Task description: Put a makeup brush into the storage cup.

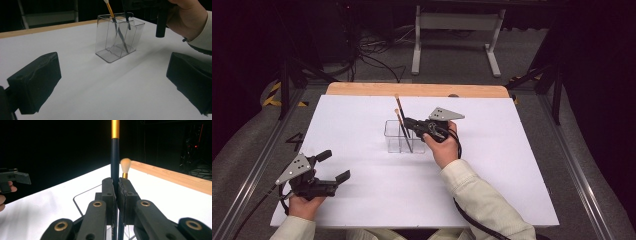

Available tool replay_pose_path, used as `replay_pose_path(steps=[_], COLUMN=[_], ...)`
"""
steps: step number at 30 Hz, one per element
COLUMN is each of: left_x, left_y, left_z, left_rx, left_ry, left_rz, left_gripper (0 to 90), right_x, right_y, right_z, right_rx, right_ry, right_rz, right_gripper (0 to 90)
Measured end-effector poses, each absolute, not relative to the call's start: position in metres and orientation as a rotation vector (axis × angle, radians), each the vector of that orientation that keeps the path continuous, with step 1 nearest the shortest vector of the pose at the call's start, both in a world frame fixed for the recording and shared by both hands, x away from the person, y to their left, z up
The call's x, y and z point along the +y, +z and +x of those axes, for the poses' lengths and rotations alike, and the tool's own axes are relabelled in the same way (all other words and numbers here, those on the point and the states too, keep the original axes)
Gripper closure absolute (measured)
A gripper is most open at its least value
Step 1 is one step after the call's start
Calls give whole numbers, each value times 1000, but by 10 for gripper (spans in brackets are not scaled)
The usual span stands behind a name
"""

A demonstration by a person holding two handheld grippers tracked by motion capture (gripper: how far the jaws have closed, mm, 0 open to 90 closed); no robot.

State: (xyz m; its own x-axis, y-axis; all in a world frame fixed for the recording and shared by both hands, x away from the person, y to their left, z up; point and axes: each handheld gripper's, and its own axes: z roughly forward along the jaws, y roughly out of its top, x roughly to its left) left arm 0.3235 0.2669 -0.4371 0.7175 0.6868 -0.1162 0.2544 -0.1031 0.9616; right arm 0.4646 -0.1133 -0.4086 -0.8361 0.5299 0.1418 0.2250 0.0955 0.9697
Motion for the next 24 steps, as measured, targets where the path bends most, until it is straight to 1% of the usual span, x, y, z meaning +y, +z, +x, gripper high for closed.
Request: replay_pose_path(steps=[12,24], left_x=[267,267], left_y=[-437,-437], left_z=[323,324], left_rx=[763,760], left_ry=[433,432], left_rz=[1676,1681], left_gripper=[2,2], right_x=[-113,-112], right_y=[-418,-418], right_z=[464,460], right_rx=[2150,2159], right_ry=[1798,1791], right_rz=[781,784], right_gripper=[837,837])
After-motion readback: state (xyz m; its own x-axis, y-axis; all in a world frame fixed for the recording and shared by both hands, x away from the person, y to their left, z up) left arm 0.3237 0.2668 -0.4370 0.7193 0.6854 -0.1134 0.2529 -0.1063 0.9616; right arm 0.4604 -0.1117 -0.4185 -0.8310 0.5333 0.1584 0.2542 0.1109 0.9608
